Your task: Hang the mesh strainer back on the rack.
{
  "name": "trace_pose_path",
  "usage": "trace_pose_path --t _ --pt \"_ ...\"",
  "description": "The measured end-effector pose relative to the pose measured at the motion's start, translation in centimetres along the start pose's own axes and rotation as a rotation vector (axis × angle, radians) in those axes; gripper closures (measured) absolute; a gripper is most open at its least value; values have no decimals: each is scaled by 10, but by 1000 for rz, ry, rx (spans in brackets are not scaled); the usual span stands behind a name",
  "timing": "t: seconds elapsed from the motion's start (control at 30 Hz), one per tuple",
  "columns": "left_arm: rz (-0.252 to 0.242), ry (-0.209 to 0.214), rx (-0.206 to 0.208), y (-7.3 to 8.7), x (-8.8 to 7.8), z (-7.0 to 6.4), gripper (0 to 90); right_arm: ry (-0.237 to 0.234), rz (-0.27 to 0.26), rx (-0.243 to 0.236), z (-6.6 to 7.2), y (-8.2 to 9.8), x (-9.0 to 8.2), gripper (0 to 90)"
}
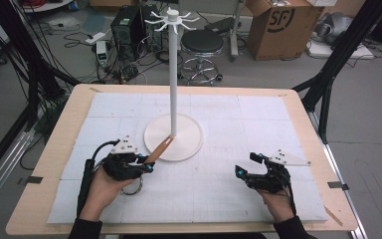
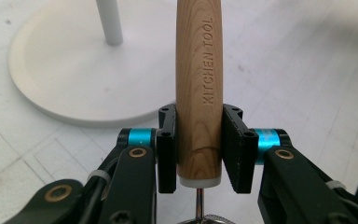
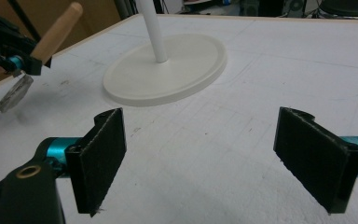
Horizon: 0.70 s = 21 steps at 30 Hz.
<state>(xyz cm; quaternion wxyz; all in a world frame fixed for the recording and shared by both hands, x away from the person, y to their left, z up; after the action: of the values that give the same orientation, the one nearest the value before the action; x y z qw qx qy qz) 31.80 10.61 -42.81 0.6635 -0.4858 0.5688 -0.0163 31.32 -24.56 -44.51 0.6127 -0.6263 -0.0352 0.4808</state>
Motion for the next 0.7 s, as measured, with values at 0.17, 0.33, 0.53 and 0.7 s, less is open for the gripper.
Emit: trace_pose_path --t 0.17,0.33,0.53,0.7 --pt "-82 -11 -7 -9 -12 2 694 1 2 6 0 0 0 163" --pt "-218 -33 22 -22 -32 0 694 6 2 4 0 0 0 162" --pt "-432 -85 60 -35 -59 0 694 2 3 7 0 1 0 159" --pt "-516 -53 37 -53 -74 -2 694 3 8 6 0 1 2 159"
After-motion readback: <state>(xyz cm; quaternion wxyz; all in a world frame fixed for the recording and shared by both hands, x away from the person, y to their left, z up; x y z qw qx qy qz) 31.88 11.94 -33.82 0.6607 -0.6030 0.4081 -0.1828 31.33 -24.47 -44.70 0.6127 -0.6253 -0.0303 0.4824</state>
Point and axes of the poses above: each handheld gripper's, and its own axes: x roughly forward along the jaws, y roughly out of its underside, z roughly to its left, the point moved 7 cm from there along x, roughly forward along the jaws, and after that the axes turned 13 degrees about z, right-handed, at the moved point
